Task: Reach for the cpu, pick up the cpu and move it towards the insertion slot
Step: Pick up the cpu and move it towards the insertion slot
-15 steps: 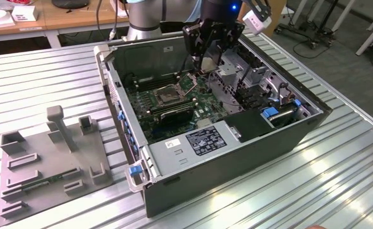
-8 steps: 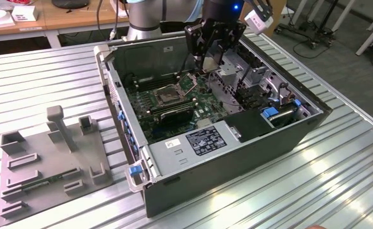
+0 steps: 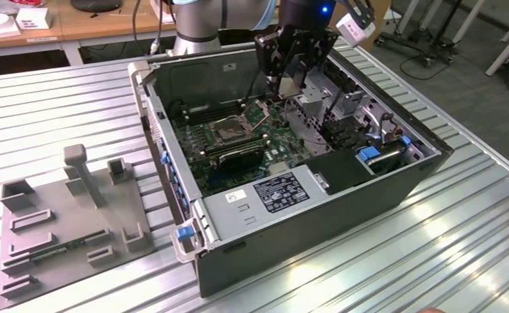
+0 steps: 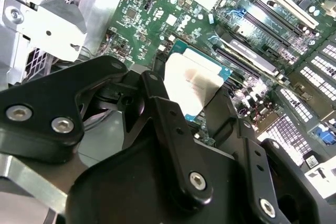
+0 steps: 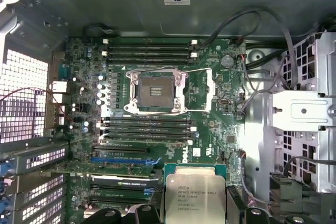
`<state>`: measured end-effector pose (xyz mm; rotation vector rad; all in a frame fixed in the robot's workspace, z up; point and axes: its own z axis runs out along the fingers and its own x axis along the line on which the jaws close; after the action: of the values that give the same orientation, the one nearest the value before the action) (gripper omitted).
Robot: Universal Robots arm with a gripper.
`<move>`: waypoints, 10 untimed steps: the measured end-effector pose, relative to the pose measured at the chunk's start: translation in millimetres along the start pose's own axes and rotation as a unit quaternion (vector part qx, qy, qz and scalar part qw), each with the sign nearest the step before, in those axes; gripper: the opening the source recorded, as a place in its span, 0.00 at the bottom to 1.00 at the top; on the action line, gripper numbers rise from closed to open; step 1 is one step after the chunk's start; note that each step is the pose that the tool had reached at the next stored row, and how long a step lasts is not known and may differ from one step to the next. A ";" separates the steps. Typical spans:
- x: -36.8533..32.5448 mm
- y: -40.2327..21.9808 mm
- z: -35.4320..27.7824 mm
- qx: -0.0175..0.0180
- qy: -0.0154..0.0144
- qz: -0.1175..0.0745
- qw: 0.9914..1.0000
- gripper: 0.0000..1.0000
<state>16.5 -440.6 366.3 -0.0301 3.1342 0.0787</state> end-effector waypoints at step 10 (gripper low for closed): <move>-5.3 -0.1 0.1 0.000 0.000 0.000 1.000 0.54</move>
<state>21.8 -440.6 366.3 -0.0301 3.1342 0.0786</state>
